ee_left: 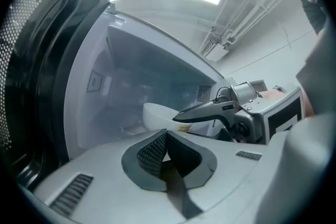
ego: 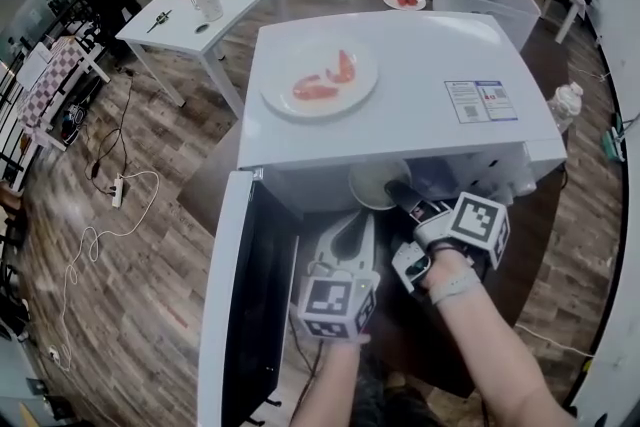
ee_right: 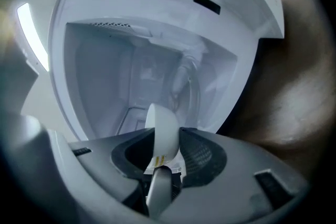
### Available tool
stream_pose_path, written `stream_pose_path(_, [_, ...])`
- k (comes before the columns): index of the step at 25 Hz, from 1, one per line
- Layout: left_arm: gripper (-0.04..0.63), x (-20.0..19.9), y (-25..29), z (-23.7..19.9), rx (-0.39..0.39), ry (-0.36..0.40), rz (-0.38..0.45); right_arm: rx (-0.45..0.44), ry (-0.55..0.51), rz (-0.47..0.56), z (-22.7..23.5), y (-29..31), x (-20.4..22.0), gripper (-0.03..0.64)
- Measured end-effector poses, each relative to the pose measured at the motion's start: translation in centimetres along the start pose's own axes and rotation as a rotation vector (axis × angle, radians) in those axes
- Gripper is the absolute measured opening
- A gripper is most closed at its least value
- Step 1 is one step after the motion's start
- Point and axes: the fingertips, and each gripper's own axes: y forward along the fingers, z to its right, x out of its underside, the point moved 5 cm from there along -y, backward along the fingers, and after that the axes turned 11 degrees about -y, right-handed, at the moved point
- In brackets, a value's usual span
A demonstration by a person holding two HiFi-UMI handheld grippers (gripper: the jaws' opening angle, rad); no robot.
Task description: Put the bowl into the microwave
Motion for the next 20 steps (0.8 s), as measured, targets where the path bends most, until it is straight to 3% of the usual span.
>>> stream_pose_path(20, [0.008, 0.2, 2.3, -1.7, -0.031, 0.005, -0.082, 0.043, -0.131, 0.047, 0.3, 2.0, -1.1, 0.145])
